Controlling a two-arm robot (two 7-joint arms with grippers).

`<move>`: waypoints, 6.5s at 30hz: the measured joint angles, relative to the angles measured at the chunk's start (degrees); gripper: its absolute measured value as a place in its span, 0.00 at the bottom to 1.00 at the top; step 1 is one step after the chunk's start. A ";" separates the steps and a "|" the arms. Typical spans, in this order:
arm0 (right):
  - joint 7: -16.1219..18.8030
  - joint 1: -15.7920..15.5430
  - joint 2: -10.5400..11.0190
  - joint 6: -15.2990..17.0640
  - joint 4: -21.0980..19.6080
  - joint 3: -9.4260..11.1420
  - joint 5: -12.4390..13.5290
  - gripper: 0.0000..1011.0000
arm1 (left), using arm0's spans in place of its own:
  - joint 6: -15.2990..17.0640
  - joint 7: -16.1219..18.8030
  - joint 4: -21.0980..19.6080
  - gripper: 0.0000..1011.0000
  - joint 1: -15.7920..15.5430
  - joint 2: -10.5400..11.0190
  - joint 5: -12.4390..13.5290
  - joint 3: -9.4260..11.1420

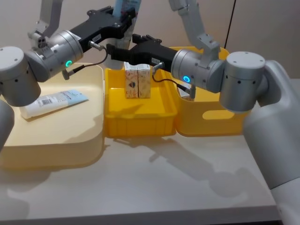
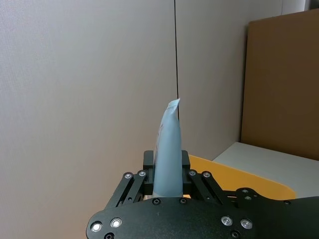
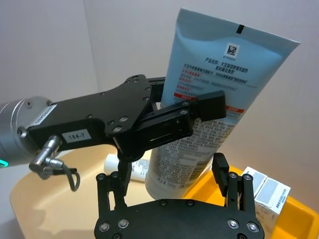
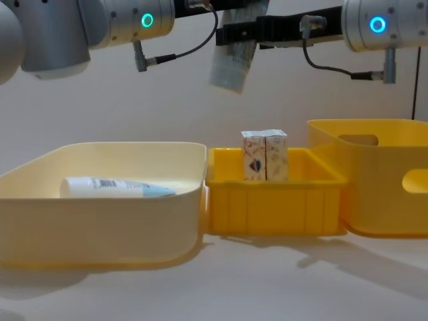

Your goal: Bimanual collaborative sorting of washing and personal care products

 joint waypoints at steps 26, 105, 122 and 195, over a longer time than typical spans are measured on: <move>-4.55 1.50 -4.22 0.57 4.05 1.34 2.16 0.99 | 0.47 1.32 -0.84 0.28 0.64 0.85 -0.64 0.18; -7.06 1.13 -3.16 0.31 2.63 2.08 1.91 0.41 | 0.14 4.30 -3.54 0.99 3.16 1.37 0.23 -1.72; -13.12 -0.17 1.38 2.12 -2.49 5.56 -0.18 0.41 | 0.14 4.30 -3.55 0.99 3.17 1.40 0.23 -1.72; -26.38 1.83 4.68 6.58 -1.23 11.33 -6.46 0.99 | 0.14 4.29 -3.54 0.99 3.16 1.40 0.23 -1.71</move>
